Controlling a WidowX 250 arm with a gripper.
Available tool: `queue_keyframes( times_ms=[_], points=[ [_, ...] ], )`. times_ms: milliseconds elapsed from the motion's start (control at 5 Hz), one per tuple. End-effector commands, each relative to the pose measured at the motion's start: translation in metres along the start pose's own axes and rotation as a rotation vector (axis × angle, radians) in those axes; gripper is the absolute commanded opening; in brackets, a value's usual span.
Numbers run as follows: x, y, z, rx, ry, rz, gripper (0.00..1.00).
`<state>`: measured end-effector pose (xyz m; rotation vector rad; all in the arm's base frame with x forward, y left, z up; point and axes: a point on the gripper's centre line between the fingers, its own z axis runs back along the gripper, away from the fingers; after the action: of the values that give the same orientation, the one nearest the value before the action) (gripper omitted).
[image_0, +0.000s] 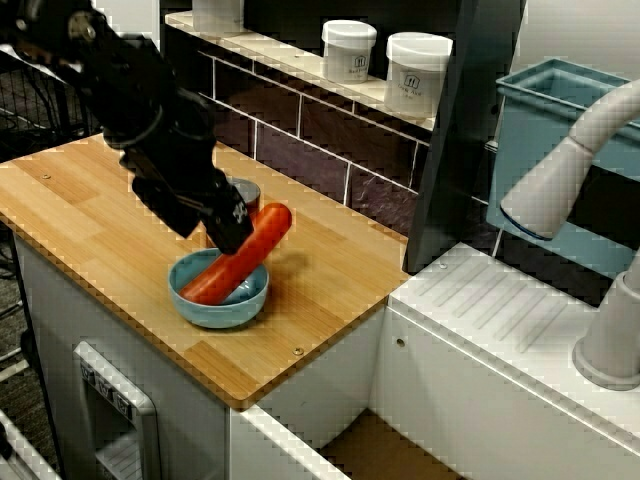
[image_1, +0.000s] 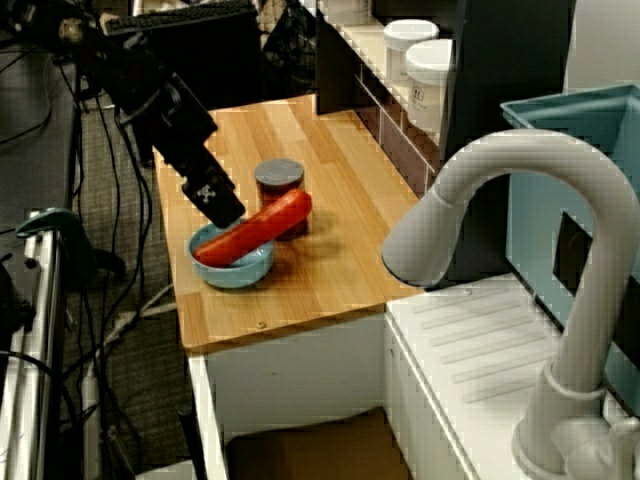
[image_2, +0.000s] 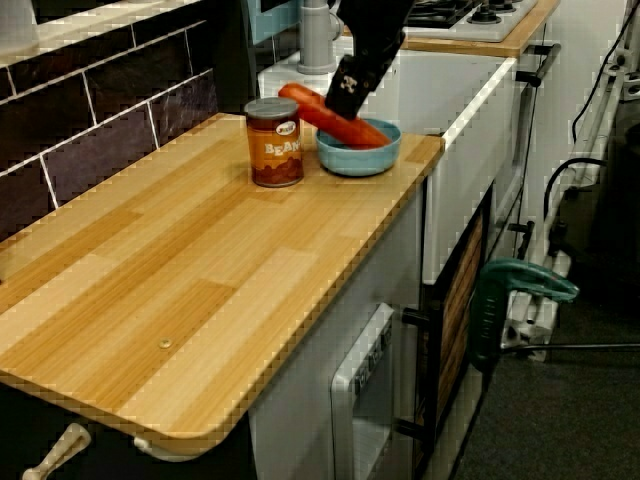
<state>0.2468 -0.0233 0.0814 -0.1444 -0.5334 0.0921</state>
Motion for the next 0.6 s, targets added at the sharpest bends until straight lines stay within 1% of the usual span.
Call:
queue_keyframes(
  times_ms=[0,400],
  points=[
    [0.009,-0.006,-0.021,0.014,-0.013,-0.012,1.0],
    [0.014,-0.006,-0.039,0.029,0.006,-0.008,1.0]
  ],
)
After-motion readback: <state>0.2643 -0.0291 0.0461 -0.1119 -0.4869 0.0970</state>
